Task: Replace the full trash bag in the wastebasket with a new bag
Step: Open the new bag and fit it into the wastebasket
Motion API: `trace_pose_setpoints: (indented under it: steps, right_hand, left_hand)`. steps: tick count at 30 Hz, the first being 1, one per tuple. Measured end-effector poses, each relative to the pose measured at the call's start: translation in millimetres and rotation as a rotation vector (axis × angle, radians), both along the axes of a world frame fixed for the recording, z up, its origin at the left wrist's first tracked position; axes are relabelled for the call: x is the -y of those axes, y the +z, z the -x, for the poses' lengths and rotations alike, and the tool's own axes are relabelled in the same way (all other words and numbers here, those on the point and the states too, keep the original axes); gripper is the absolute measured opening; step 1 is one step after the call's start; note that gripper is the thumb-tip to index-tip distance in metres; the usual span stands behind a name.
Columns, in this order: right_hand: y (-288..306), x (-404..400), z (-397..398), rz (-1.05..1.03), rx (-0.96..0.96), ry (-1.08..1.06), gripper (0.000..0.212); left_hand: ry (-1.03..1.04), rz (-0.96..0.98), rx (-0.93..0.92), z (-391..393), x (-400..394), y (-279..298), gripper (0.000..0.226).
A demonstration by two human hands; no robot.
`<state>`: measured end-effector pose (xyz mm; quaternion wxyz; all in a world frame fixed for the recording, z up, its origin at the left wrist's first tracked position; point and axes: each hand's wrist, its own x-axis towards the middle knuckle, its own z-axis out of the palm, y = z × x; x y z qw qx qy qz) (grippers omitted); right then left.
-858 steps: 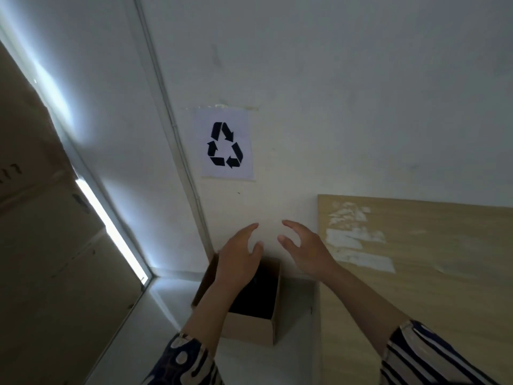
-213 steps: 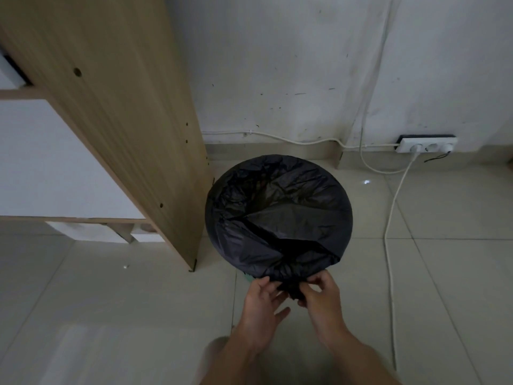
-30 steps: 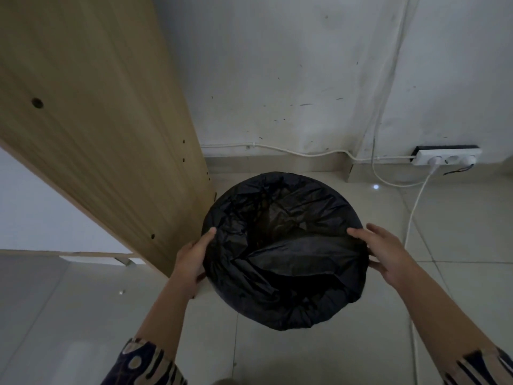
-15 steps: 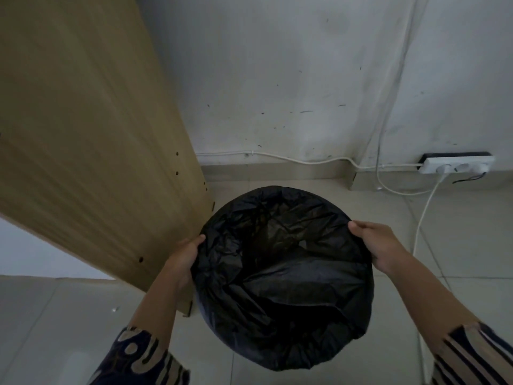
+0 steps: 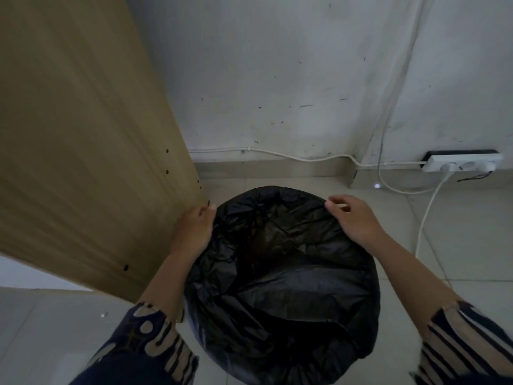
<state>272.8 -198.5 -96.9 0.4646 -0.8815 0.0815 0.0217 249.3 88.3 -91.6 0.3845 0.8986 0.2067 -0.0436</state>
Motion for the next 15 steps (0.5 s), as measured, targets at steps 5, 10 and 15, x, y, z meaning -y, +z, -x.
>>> trace_pose_setpoints:
  steps: [5,10,15]
  right_hand:
    - [-2.3,-11.5,-26.0,0.089,0.019,0.128,0.025]
    - [-6.9,-5.4,-36.0,0.121,-0.053,0.217,0.027]
    - [-6.5,-5.4,-38.8,0.109,-0.163,0.253,0.029]
  left_hand:
    - [-0.151,-0.011,0.022,-26.9,8.6,-9.7,0.038]
    - [-0.143,0.01,-0.069,-38.1,6.3,-15.8,0.037]
    - [-0.117,0.139,-0.168,-45.6,3.0,-14.6,0.04]
